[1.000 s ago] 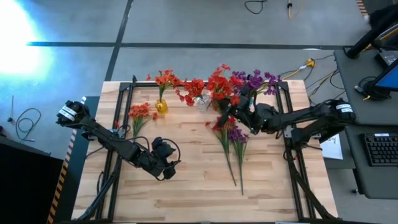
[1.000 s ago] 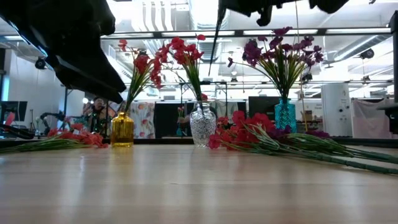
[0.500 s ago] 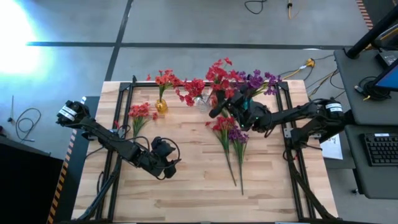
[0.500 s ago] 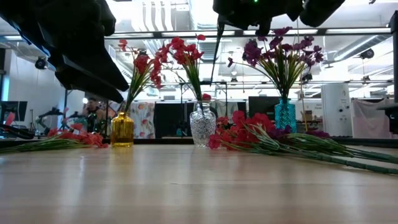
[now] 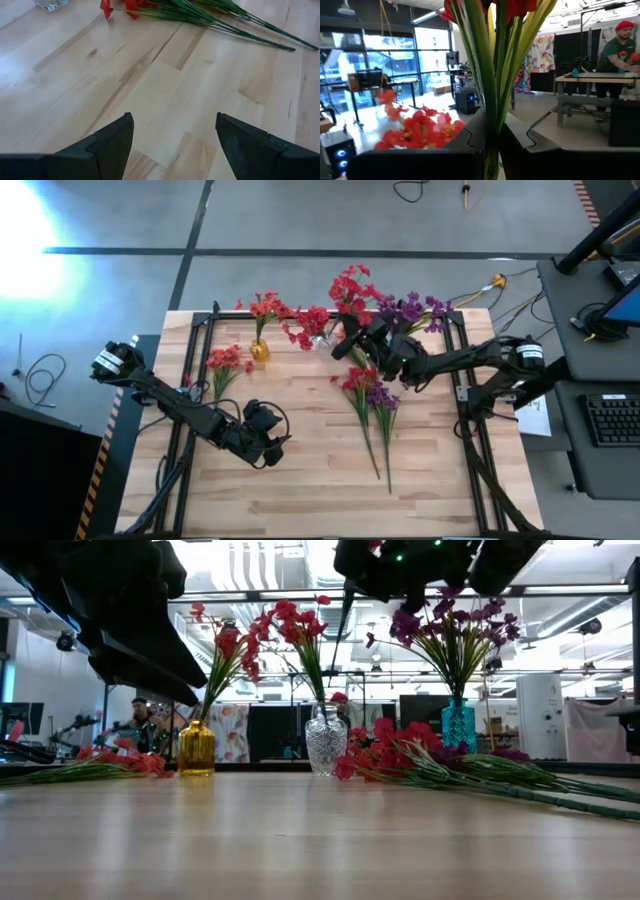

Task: Sort flowers into vase by color
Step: Put the red flowers into the transparent vase

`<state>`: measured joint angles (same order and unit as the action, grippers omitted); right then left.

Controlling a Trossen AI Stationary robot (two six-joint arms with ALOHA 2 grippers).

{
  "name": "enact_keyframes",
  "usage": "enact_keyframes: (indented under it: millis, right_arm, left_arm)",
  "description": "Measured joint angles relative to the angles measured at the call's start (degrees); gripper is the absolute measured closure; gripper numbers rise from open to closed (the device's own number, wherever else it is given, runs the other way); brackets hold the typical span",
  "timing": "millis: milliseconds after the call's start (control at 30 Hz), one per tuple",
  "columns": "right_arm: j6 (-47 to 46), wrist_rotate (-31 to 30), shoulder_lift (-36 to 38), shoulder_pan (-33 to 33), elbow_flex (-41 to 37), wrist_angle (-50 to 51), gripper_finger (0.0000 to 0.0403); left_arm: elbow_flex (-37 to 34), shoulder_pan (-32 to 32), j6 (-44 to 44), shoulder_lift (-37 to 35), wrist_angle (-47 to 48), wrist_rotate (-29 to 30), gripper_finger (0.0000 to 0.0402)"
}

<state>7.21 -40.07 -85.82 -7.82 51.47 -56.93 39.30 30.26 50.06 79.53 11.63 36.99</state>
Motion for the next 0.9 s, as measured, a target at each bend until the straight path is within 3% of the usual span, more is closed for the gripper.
enact_keyframes:
  millis: [333, 667, 900]
  right_arm:
    - [2.3, -0.5, -5.1, -0.9, 2.9, 0.0, 0.0376]
    - [2.6, -0.5, -5.1, -1.4, 3.4, 2.7, 0.0376]
    - [1.8, -0.5, -5.1, -1.4, 3.4, 4.6, 0.0344]
  left_arm:
    - [0.0, 0.0, 0.0, 0.0, 0.0, 0.0, 0.0133]
    - [-0.1, 0.0, 0.0, 0.0, 0.0, 0.0, 0.0133]
    - [-0.1, 0.0, 0.0, 0.0, 0.0, 0.0, 0.0133]
